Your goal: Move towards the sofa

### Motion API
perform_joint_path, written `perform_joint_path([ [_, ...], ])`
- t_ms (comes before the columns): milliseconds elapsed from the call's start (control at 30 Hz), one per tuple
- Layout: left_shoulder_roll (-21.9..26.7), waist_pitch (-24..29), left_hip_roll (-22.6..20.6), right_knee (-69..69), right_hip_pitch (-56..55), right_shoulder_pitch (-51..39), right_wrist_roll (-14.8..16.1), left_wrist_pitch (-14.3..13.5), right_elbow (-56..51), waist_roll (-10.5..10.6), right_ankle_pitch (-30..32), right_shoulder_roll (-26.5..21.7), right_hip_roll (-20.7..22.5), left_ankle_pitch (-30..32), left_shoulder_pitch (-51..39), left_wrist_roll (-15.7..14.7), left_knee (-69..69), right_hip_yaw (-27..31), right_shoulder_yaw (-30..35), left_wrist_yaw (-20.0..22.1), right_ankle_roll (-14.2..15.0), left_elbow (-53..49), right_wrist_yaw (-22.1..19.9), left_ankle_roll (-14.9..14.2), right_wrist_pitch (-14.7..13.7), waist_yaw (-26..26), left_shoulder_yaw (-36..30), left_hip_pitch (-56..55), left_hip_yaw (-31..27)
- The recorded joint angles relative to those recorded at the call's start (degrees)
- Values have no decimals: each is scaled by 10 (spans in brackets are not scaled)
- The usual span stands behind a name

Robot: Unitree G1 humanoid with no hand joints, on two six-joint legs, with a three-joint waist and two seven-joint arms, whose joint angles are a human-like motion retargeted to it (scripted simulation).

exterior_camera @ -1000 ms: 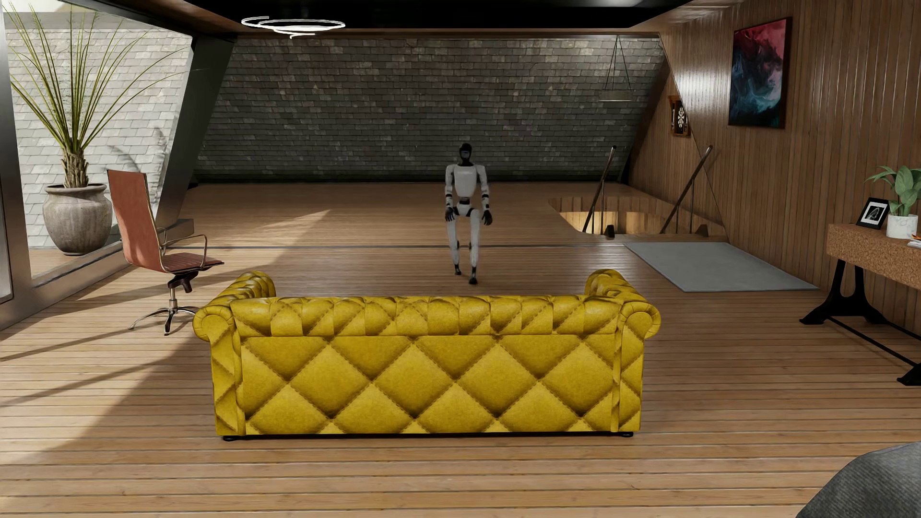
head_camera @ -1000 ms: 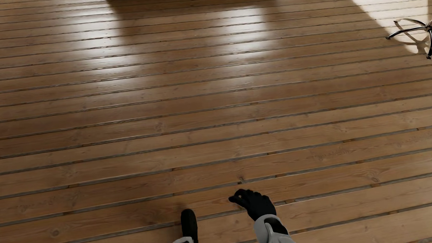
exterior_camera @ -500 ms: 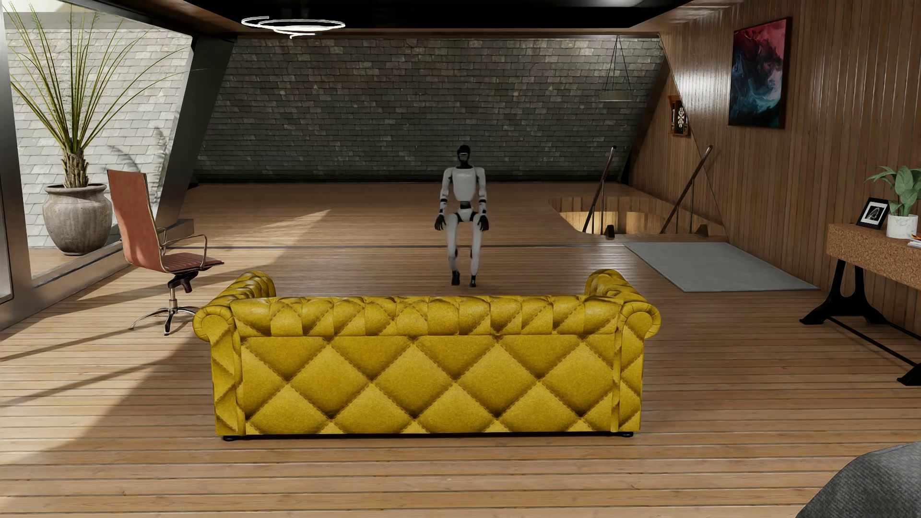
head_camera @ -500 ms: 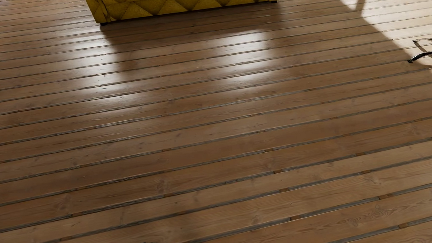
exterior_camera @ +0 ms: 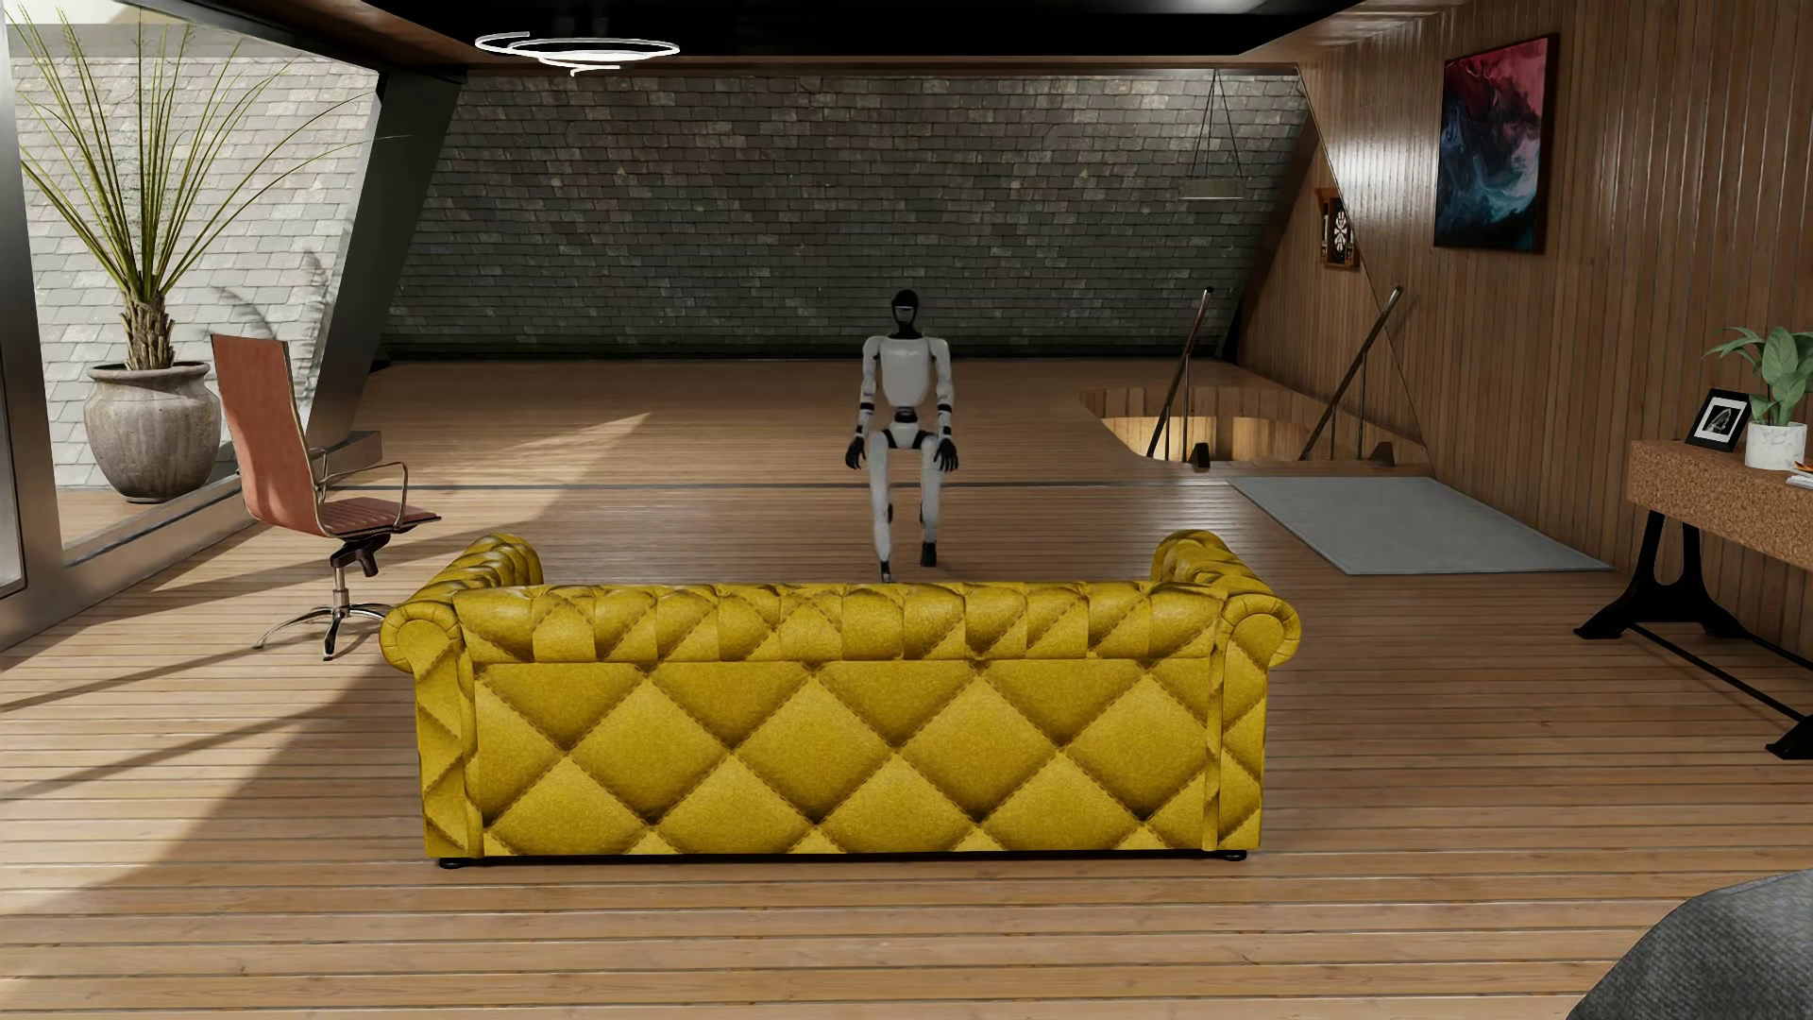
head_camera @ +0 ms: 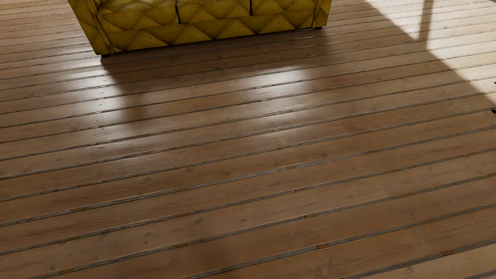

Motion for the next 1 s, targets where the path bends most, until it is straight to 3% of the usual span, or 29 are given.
perform_joint_path([
  [33,13,2,30,-2,20,-12,-4,-11,-4,11,-18,6,11,65,6,5,84,-11,2,-25,-2,3,-1,-41,-8,1,-16,-53,-1],
  [67,32,5,49,-6,41,-28,-9,-30,-9,21,-35,10,22,72,14,15,146,-17,3,-46,-6,-4,-1,-46,-17,4,-38,-104,-4],
  [100,46,8,62,-5,60,-42,-12,-42,-12,29,-52,12,33,31,26,24,187,-20,7,-56,-9,-22,-3,-48,-30,7,-53,-155,-8],
  [167,52,12,88,-2,101,-88,-23,-46,-8,41,-87,17,54,-64,58,12,196,-16,24,-46,-15,-69,0,-18,-38,17,-38,-237,-7],
  [267,29,14,100,-1,161,-158,-41,-38,-6,47,-137,17,68,-163,91,-37,35,6,58,-3,-21,-109,4,32,-49,33,23,-315,-8],
  [333,24,11,98,-21,205,-187,-36,-30,-18,46,-159,19,70,-160,87,-34,-148,22,73,4,-22,-101,4,46,-60,43,27,-331,6],
  [400,25,5,85,-53,252,-203,-24,-27,-33,43,-170,21,68,-138,76,-16,-353,36,91,-16,-20,-86,4,21,-72,49,21,-320,23],
  [467,24,1,74,-62,292,-206,-12,-25,-42,39,-186,25,69,-144,72,-8,-420,45,107,-28,-17,-79,2,-24,-78,54,32,-334,8],
  [500,21,-2,65,-61,309,-202,-5,-25,-42,36,-193,27,66,-128,70,-8,-408,47,111,-26,-15,-77,1,-17,-76,56,39,-335,-5],
  [567,7,-8,43,-48,347,-183,2,-22,-25,28,-180,28,51,-64,70,-5,-330,54,110,-15,-9,-68,-2,35,-60,61,52,-345,-16],
  [633,-9,-13,18,6,362,-151,1,-15,11,11,-118,30,27,-67,68,-2,-263,56,95,-10,12,-49,-9,72,-26,66,67,-333,-7],
  [700,-29,-13,-8,142,318,-125,-12,-6,44,-9,6,20,-9,-112,57,-3,-238,64,95,-10,86,-33,3,102,-3,72,85,-300,20],
  [733,-36,-12,-18,237,273,-123,-30,-20,59,-18,67,5,-30,-132,64,-5,-235,67,112,-1,138,-26,15,111,-6,76,94,-281,39],
  [767,-42,-10,-26,328,220,-122,-49,-32,64,-27,131,-14,-52,-150,61,-4,-236,68,130,4,162,-20,22,117,-15,80,98,-260,58],
  [800,-43,-8,-34,402,168,-121,-55,-41,58,-36,145,-30,-71,-166,55,1,-242,67,137,6,156,-15,26,121,-25,82,97,-235,75],
  [867,-42,-2,-52,483,72,-106,-27,-50,15,-49,82,-56,-87,-199,32,17,-251,68,108,5,128,-9,25,123,-38,79,83,-185,92],
  [933,-38,2,-71,466,-4,-77,17,-59,-48,-57,4,-71,-81,-230,1,33,-258,72,53,3,102,0,11,123,-38,67,71,-137,90],
  [1000,-32,5,-85,360,-57,-50,54,-72,-102,-61,-66,-69,-76,-256,-23,39,-270,74,7,5,82,-13,-5,126,-35,51,61,-92,80],
])
